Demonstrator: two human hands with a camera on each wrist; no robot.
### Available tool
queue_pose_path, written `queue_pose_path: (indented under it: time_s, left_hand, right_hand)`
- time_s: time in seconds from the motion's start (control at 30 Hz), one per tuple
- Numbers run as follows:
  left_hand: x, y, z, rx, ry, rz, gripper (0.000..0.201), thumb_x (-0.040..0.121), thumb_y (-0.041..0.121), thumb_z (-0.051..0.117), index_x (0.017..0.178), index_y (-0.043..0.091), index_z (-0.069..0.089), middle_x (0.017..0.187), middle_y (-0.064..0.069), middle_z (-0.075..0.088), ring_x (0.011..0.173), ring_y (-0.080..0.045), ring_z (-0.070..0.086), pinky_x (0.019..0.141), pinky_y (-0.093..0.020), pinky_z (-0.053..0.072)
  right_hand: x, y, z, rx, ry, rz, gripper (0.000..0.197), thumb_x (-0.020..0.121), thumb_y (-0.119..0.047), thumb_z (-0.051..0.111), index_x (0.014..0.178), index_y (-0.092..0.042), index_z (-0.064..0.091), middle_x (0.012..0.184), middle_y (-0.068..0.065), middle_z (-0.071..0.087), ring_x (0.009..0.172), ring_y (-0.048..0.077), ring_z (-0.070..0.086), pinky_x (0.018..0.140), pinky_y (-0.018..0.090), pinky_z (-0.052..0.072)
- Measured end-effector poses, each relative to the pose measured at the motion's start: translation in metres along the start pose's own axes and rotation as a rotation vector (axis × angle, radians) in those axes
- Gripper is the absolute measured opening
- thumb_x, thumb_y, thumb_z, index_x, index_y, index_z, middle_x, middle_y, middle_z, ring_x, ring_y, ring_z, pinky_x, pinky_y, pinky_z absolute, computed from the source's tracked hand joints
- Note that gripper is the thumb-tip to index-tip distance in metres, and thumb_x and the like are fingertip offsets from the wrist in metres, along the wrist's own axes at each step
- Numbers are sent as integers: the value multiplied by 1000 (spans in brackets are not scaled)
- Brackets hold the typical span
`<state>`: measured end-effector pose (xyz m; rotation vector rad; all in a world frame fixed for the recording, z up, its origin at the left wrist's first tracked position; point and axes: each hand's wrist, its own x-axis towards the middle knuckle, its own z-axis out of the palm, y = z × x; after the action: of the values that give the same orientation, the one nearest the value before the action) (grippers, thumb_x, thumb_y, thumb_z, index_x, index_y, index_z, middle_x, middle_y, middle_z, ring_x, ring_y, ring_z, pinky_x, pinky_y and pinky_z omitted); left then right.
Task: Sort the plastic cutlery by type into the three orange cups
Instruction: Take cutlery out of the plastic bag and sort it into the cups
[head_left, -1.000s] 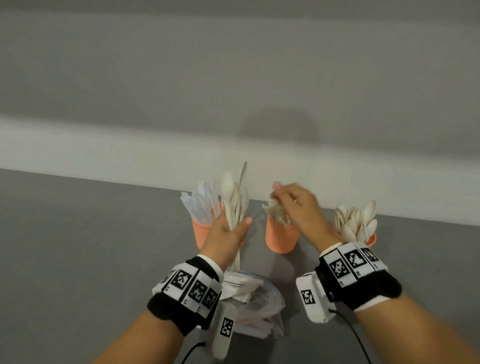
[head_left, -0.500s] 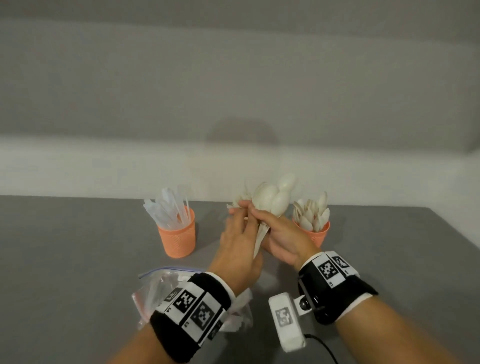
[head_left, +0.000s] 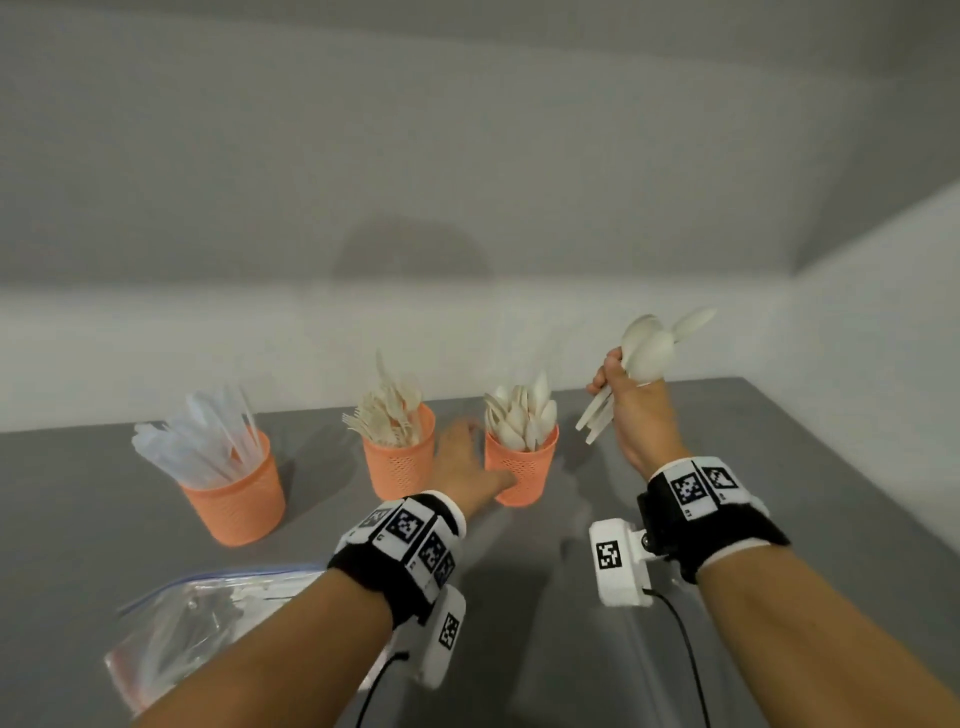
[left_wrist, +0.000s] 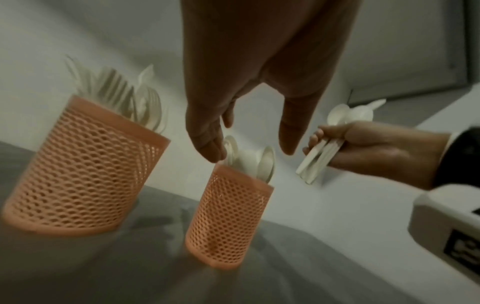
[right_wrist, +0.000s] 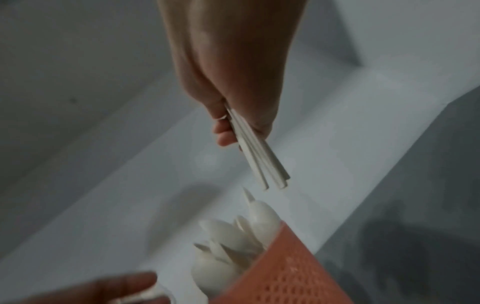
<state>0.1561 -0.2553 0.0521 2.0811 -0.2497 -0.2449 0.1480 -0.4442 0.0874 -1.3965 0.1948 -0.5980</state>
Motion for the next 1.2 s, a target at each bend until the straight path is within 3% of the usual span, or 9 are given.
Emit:
queue_pose_path:
  time_s: [0.13,0.23,0.33,0.43,0.57,0.73,0.93,1.07,1.2]
  left_hand:
    - [21,6,19,-120,-10,-11,63,63,3,78,106,21,37,94,13,49,97,-10,51,82,-23,39]
    - [38,3,29,-206,-7,-30,94,46,21,89,122,16,34,125,3,54,117,-17,53,97,-30,43]
    - [46,5,36,-214,2,-23,133,46,24,90,148,19,4,149,0,34,137,-18,35,114,-37,31]
    - [52,2,42,-239,36,18,131,52,15,89,149,17,0,152,0,28,139,-15,30,115,-32,27]
    - [61,-8,46,-294,50,55,127,52,12,89,148,14,7,143,5,34,135,-10,32,112,-28,28]
    - [67,-12,47,-318,57,64,126,47,16,91,146,15,14,139,8,39,130,-7,36,113,-32,30]
    - [65,-9,45,-319,43,38,128,50,10,89,148,16,6,138,5,38,129,-9,37,110,-28,31]
    - [56,-3,38,-240,30,8,134,50,19,89,148,17,-2,151,-2,24,140,-17,26,115,-39,27]
    - [34,13,16,6,3,15,115,65,22,82,148,14,4,149,-5,21,139,-21,26,110,-30,25]
  right_hand:
    - [11,23,12,-42,-19,-23,19,97,-14,45,80,-21,50,66,-3,52,64,9,55,70,24,47]
    - [13,32,26,13,-47,9,16,96,-15,47,82,-21,51,65,-2,53,63,9,56,68,22,50]
    - [7,48,32,-115,-162,43,16,96,-18,48,81,-16,54,67,-2,58,66,8,59,68,22,49]
    - [1,61,28,-194,-256,102,13,91,-18,58,103,-14,58,91,2,66,89,16,65,70,17,54]
    - [15,48,22,38,-119,12,66,74,-4,74,125,-28,38,100,0,51,89,10,59,70,15,53]
    - [29,42,28,-162,-83,-174,16,95,-16,47,101,-27,58,105,-2,54,89,-7,52,81,10,40]
    - [23,73,26,-435,-241,-201,38,89,6,39,72,-21,58,82,-10,56,83,-1,51,74,5,37]
    - [25,61,23,-470,-228,-219,27,91,0,40,87,-23,53,98,-4,48,97,9,45,84,11,34]
    - [21,44,25,-424,-121,-298,25,96,-12,38,115,-25,49,121,-4,43,117,11,41,102,23,31]
